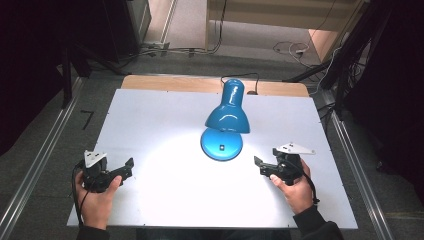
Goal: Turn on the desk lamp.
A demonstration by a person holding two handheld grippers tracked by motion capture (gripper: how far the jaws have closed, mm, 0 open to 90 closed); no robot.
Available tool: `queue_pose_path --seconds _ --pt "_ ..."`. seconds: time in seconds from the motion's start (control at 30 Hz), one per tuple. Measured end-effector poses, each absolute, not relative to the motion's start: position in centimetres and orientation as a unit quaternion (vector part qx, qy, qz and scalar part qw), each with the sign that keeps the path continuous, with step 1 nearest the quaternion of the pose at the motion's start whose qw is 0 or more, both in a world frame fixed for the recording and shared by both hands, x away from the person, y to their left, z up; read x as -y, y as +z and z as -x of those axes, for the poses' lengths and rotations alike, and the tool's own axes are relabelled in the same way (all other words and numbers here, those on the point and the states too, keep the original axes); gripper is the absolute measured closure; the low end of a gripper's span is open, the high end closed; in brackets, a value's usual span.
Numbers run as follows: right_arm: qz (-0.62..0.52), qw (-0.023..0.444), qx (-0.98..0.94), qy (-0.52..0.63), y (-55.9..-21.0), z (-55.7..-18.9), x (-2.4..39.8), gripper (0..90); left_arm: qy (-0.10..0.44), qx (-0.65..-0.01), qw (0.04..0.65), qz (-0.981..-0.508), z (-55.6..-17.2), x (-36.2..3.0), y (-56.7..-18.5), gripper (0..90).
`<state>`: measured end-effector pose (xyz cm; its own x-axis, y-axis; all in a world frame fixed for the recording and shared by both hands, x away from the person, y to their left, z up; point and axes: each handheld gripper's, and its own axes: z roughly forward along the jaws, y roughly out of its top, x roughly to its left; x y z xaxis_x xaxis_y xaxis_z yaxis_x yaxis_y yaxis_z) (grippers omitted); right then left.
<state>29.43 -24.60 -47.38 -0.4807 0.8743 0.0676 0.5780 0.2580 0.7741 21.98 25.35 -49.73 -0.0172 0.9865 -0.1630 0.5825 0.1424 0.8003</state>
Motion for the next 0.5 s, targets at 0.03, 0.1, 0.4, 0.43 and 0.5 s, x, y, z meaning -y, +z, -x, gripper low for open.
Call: queue_pose_path --seconds 0.03,0.1,0.4,0.43,0.5 --pt "-0.474 0.195 -0.769 0.383 -47.3 -29.3 24.9 20.0 0.273 -0.659 0.370 -0.596 -22.0 -25.3 -49.7 11.1" --pt "-0.477 0.199 -0.767 0.381 -47.3 -29.0 25.7 19.9 0.273 -0.659 0.370 -0.595 -22.0 -25.3 -49.7 11.1" --pt "-0.519 0.216 -0.740 0.369 -47.4 -27.4 31.2 19.7 0.274 -0.658 0.367 -0.598 -22.0 -25.2 -49.7 11.1" --pt "-0.526 0.219 -0.736 0.365 -47.4 -27.2 31.9 19.4 0.274 -0.658 0.366 -0.598 -22.0 -25.2 -49.7 11.1" --pt "-0.538 0.222 -0.730 0.358 -47.6 -27.1 33.0 18.4 0.274 -0.658 0.367 -0.598 -22.0 -25.2 -49.7 11.1"
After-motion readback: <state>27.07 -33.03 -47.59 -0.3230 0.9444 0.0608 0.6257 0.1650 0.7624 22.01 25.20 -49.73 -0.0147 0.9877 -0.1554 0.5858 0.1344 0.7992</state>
